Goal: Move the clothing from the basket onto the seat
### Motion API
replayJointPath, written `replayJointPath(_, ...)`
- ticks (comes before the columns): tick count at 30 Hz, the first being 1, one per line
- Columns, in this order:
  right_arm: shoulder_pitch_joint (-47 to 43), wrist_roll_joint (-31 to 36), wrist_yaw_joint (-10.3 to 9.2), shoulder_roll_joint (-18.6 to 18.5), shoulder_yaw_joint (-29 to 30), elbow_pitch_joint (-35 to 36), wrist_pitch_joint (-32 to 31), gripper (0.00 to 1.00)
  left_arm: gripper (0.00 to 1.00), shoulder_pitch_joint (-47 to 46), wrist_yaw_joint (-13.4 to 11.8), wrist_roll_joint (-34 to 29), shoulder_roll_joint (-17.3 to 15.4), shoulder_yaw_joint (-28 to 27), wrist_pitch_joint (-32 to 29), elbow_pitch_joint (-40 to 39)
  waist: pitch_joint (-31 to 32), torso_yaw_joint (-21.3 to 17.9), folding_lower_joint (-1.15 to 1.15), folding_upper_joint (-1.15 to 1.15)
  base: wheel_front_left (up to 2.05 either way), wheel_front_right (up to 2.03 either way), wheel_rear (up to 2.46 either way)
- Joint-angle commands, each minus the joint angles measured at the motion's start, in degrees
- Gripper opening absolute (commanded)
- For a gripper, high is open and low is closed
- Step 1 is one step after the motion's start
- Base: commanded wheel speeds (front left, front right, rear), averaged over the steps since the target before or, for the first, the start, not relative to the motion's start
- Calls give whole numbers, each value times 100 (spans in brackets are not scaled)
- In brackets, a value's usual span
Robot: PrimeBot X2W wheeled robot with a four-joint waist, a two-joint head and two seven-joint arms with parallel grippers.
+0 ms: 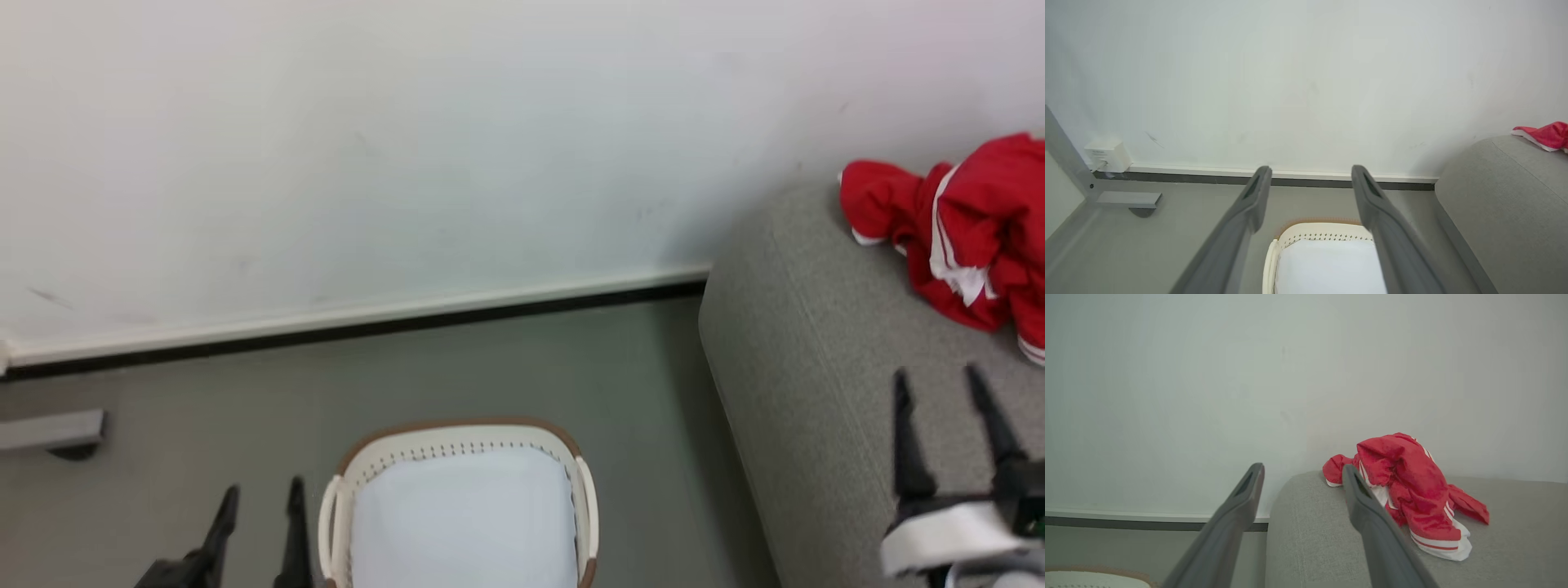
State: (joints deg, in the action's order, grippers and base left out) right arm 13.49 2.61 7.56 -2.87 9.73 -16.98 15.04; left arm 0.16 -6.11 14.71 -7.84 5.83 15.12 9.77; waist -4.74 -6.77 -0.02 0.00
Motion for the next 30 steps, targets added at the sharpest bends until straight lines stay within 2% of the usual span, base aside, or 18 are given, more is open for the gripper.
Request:
replayJointPath(1,-338,-289,-15,-8,-266,68,19,100,100,212,43,-37,41,-175,3,19,310,118,2,0,0,0,0)
replayJointPath(6,-907,-633,-15,-10,-805,7,20,100,100,489,189,-111,149,-539,3,192,483,188,2,0,0,0,0)
replayJointPath(13,-1165,-870,-15,-15,-1203,-329,20,100,100,611,428,-299,303,-782,3,431,609,242,2,0,0,0,0)
replayJointPath(19,-1108,-922,-15,-11,-1191,-426,20,100,100,585,712,-436,378,-868,3,441,616,292,2,0,0,0,0)
replayJointPath(30,-1042,-989,-15,-11,-1208,-452,20,100,100,487,978,-556,447,-984,4,535,540,304,2,0,0,0,0)
